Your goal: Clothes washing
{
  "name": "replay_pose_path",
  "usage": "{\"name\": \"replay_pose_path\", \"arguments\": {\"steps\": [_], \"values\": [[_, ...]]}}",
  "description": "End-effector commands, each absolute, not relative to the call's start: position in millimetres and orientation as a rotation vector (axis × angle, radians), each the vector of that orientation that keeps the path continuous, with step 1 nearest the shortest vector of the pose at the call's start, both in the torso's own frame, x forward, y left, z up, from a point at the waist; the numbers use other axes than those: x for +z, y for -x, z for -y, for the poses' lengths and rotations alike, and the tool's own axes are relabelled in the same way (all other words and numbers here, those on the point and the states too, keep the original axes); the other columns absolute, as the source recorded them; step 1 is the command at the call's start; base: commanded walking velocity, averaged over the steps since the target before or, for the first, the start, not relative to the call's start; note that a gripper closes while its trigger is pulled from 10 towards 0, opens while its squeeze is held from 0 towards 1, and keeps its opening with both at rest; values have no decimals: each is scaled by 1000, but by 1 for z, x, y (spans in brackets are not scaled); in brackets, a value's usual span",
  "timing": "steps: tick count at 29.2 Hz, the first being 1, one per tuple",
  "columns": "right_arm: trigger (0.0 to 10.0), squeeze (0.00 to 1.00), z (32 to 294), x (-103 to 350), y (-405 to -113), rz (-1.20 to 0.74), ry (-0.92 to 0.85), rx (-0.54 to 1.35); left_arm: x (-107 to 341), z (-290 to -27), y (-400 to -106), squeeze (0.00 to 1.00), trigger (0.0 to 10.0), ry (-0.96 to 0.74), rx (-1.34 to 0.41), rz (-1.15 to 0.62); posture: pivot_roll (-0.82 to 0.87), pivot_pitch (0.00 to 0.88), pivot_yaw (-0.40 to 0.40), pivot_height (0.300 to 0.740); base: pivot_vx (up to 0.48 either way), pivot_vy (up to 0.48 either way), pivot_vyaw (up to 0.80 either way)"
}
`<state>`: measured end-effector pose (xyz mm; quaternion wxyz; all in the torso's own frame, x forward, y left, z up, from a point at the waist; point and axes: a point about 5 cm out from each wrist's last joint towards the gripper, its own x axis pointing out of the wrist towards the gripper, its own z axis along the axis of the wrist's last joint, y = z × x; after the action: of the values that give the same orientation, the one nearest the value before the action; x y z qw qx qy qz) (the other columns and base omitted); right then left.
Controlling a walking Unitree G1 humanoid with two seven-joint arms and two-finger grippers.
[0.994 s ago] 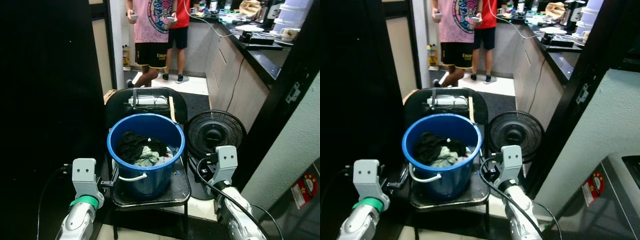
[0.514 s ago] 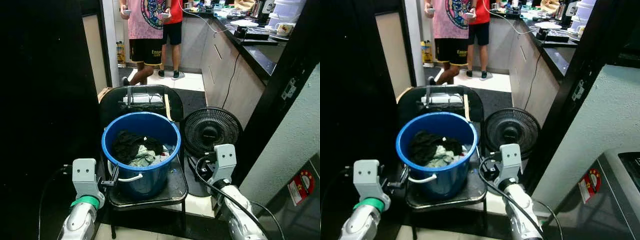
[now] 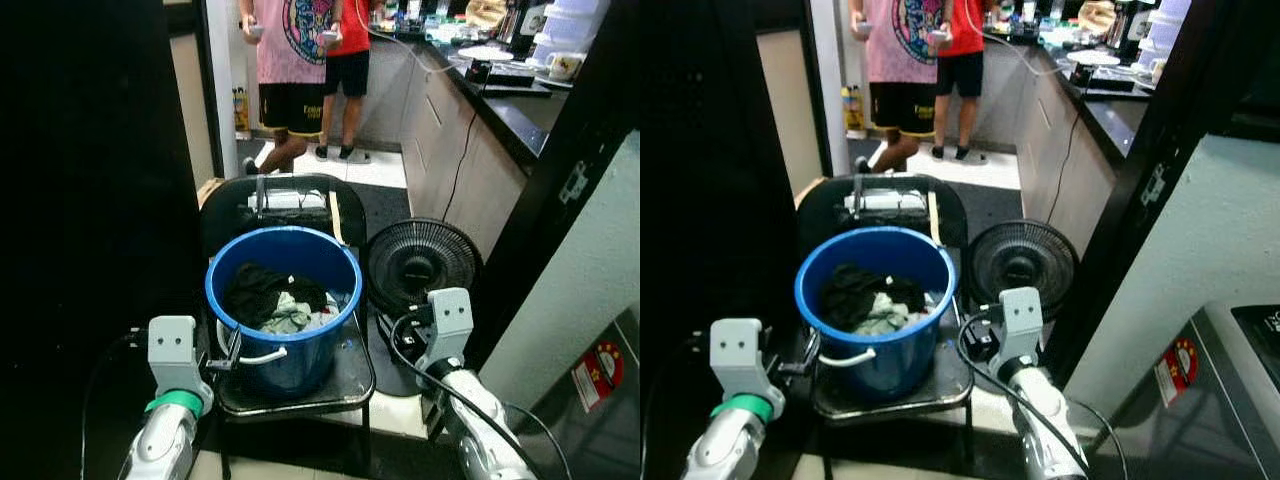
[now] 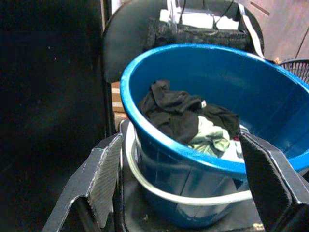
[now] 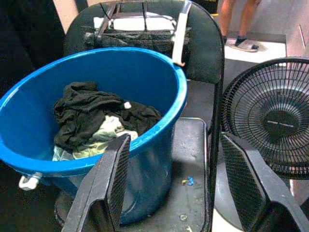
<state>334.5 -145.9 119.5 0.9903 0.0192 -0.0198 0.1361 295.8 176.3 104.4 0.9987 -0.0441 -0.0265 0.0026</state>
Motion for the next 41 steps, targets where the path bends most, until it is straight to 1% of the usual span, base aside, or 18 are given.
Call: {"name": "replay_pose_path", "arguments": {"steps": [1, 25, 36, 41], "values": [[10000, 0, 146, 116, -334, 23, -32, 276, 101, -175, -293, 0, 10000, 95, 4, 45, 22, 6, 12, 740, 394, 0, 0], [10000, 0, 145, 115, -333, 20, -28, 283, 100, -172, -294, 0, 10000, 92, -14, 47, 18, 0, 16, 740, 395, 0, 0], [10000, 0, 137, 124, -334, 52, -59, 337, 104, -175, -296, 0, 10000, 90, -7, 61, 21, 0, 14, 740, 394, 0, 0], [10000, 0, 132, 135, -338, 82, -61, 362, 114, -177, -302, 0, 10000, 82, 23, 96, 21, 0, 10, 740, 67, 0, 0]]}}
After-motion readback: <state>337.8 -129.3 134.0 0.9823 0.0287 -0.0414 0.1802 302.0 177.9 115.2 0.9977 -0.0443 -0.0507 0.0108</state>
